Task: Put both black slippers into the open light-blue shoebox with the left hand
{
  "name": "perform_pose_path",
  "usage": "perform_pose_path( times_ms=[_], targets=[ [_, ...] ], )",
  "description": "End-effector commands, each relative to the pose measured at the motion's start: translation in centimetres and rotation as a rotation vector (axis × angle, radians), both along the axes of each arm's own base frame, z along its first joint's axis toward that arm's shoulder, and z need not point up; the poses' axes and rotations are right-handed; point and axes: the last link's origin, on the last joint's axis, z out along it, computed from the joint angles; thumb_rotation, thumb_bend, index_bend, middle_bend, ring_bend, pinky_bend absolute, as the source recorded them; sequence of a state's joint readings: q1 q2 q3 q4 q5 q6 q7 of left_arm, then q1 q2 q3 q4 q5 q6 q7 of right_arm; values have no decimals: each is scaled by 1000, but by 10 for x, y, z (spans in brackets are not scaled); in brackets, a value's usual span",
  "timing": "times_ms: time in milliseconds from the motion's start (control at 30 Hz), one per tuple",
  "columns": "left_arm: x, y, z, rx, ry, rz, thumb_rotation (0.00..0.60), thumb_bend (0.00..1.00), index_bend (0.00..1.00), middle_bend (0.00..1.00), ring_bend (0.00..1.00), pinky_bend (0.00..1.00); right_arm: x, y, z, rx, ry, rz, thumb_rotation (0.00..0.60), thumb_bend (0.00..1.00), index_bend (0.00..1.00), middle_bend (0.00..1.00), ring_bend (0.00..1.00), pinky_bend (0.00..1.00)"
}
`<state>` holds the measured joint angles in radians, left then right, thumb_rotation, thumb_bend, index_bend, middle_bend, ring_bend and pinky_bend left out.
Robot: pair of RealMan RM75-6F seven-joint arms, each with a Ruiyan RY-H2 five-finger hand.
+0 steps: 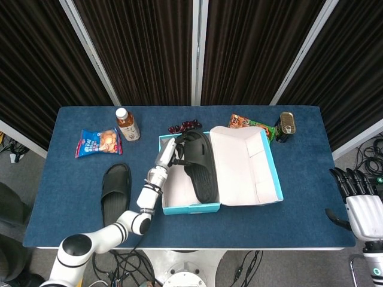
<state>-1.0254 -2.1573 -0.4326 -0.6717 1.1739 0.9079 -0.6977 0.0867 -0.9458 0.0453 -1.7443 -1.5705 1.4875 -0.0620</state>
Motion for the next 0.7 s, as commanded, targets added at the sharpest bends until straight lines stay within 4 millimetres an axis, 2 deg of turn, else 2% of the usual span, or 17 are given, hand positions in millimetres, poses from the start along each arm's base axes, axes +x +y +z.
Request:
perform_pose_path(
  times_ms=[33,367,500,567,700],
  targets=[
    [1,-2,-6,-23,1,1,600,39,482,514,728,671,0,0,0,0,1,-1,600,118,0,88,0,64],
    [1,-4,-18,-53,64,-12,600,39,474,507,724,624,0,1,1,-4,3,-5,600,118,0,88,0,65],
    [0,-6,-21,-63,115,-29,600,44,445,477,682,594,0,2,1,-4,3,-4,600,118,0,88,0,65],
    [1,-6,-23,-81,138,-38,600,44,389,436,622,564,0,2,1,-3,3,-3,600,118,0,88,0,65],
    [2,-7,-21,-79,167,-51,600,35,212,291,378,517,1,3,2,-4,2,-1,600,118,0,88,0,65]
  ],
)
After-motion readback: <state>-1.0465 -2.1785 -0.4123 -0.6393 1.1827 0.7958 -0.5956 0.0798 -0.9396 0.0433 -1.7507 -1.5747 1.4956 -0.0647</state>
